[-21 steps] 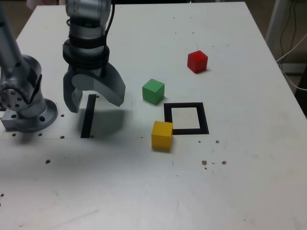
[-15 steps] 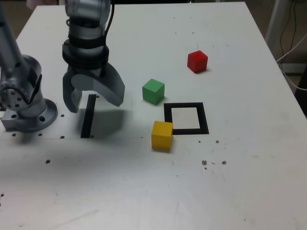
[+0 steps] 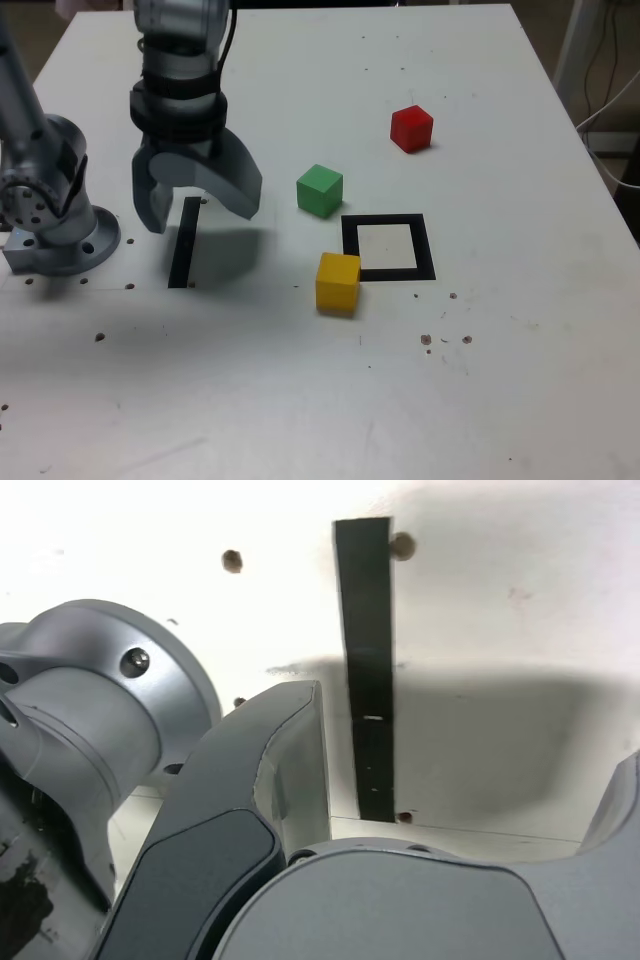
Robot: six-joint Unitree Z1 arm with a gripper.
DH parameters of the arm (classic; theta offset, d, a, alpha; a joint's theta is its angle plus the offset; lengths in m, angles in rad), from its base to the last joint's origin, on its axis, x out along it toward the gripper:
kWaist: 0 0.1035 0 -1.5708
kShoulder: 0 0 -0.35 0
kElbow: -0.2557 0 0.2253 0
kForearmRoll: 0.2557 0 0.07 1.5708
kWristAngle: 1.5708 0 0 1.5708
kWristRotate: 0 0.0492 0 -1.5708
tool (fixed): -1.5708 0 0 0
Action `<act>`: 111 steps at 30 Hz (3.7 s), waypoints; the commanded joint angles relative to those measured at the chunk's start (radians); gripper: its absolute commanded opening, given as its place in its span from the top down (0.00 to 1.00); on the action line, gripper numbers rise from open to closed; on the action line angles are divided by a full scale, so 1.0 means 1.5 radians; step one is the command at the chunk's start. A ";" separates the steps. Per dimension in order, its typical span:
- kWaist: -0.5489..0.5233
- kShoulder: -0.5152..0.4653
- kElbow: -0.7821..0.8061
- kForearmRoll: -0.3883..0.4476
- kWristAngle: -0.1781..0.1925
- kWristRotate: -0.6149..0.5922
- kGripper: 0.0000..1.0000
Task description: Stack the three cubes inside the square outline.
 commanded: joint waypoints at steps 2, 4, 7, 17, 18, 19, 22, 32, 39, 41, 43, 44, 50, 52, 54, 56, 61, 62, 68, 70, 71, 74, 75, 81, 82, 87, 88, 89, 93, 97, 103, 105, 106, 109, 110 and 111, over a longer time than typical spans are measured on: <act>0.014 0.018 -0.035 0.011 0.007 0.012 0.00; 0.027 0.030 -0.058 0.020 0.013 0.024 0.00; 0.051 0.053 -0.101 0.039 0.023 0.047 0.00; 0.124 0.148 -0.257 0.088 0.045 0.121 0.00; 0.133 0.160 -0.274 0.091 0.047 0.130 0.00; 0.139 0.169 -0.286 0.092 0.048 0.136 0.00; 0.158 0.192 -0.318 0.095 0.050 0.153 0.00; 0.196 0.275 -0.451 0.128 0.062 0.187 0.00; 0.216 0.342 -0.553 0.152 0.070 0.202 0.01; 0.221 0.362 -0.583 0.160 0.071 0.208 0.01; 0.227 0.383 -0.612 0.168 0.072 0.214 0.01; 0.229 0.394 -0.626 0.171 0.072 0.216 0.01; 0.239 0.441 -0.687 0.180 0.073 0.234 0.00; 0.240 0.446 -0.695 0.181 0.078 0.239 0.00; 0.241 0.446 -0.697 0.183 0.085 0.243 0.00; 0.243 0.445 -0.696 0.189 0.089 0.250 0.00; 0.246 0.436 -0.689 0.206 0.095 0.280 0.00; 0.247 0.434 -0.687 0.206 0.098 0.292 0.00; 0.247 0.424 -0.687 0.194 0.108 0.438 0.00; 0.247 0.421 -0.689 0.187 0.112 0.482 0.00; 0.247 0.419 -0.691 0.182 0.115 0.503 0.00; 0.247 0.417 -0.694 0.169 0.124 0.576 0.00; 0.248 0.418 -0.694 0.166 0.128 0.601 0.00; 0.251 0.423 -0.696 0.155 0.176 0.689 0.00; 0.251 0.424 -0.695 0.154 0.182 0.694 0.00; 0.251 0.427 -0.695 0.148 0.193 0.705 0.01; 0.251 0.428 -0.695 0.147 0.193 0.706 0.01; 0.250 0.429 -0.695 0.146 0.193 0.707 0.01; 0.245 0.439 -0.701 0.145 0.193 0.709 0.01; 0.234 0.454 -0.715 0.149 0.193 0.710 0.01; 0.217 0.479 -0.735 0.151 0.191 0.704 0.02; 0.214 0.485 -0.738 0.152 0.190 0.700 0.04; 0.212 0.488 -0.738 0.153 0.189 0.697 0.05; 0.210 0.494 -0.739 0.154 0.188 0.688 0.07; 0.209 0.495 -0.739 0.154 0.188 0.685 0.08; 0.208 0.497 -0.740 0.154 0.188 0.681 0.09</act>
